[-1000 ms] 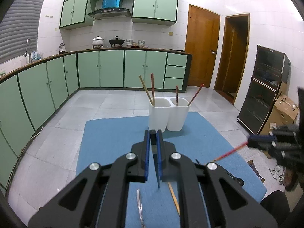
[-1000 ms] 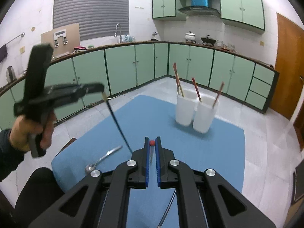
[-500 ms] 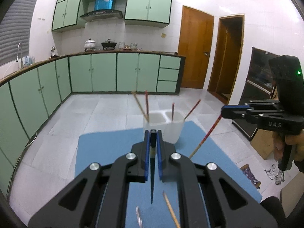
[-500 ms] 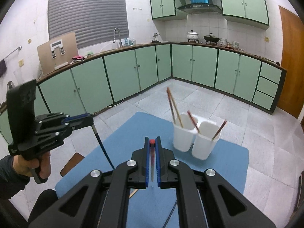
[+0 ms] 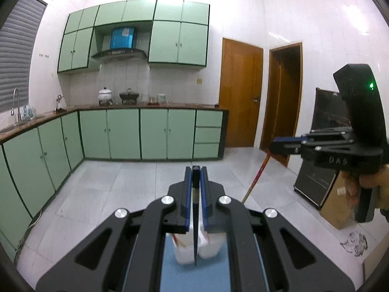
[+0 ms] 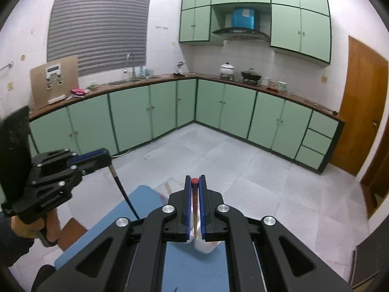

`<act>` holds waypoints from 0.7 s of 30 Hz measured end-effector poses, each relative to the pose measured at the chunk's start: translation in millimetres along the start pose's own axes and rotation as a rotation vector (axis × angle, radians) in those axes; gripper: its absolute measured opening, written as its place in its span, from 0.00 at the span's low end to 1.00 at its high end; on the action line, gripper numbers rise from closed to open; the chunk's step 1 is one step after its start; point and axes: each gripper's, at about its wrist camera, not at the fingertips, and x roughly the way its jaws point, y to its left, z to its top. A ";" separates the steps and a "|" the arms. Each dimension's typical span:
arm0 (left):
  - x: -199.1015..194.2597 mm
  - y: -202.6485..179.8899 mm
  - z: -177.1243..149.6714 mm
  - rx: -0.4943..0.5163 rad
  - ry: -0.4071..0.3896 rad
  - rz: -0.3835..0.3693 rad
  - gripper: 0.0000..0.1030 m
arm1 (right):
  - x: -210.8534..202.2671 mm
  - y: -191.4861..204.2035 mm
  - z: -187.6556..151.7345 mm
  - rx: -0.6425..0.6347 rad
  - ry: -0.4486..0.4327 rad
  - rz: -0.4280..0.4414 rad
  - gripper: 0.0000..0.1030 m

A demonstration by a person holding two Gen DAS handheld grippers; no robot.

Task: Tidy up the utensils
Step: 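Open both tools over the holder, releasing the chopsticks inside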

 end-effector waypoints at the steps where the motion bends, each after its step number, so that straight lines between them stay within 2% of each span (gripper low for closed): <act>1: 6.6 -1.9 4.8 0.000 -0.005 0.002 0.06 | 6.5 -3.0 2.6 -0.002 0.003 -0.008 0.06; 5: 41.9 -4.5 12.2 0.006 -0.025 0.017 0.06 | 45.4 -19.5 0.4 0.002 0.040 -0.030 0.06; 9: 78.1 -10.1 3.3 0.019 -0.037 0.029 0.06 | 81.4 -33.1 -15.1 0.021 0.081 -0.030 0.06; 18: 146.9 -6.4 -61.0 0.022 0.078 0.043 0.06 | 140.9 -51.5 -69.6 0.068 0.184 -0.001 0.06; 21: 155.1 1.5 -73.1 -0.004 0.116 0.051 0.07 | 145.3 -52.0 -79.7 0.084 0.200 0.001 0.12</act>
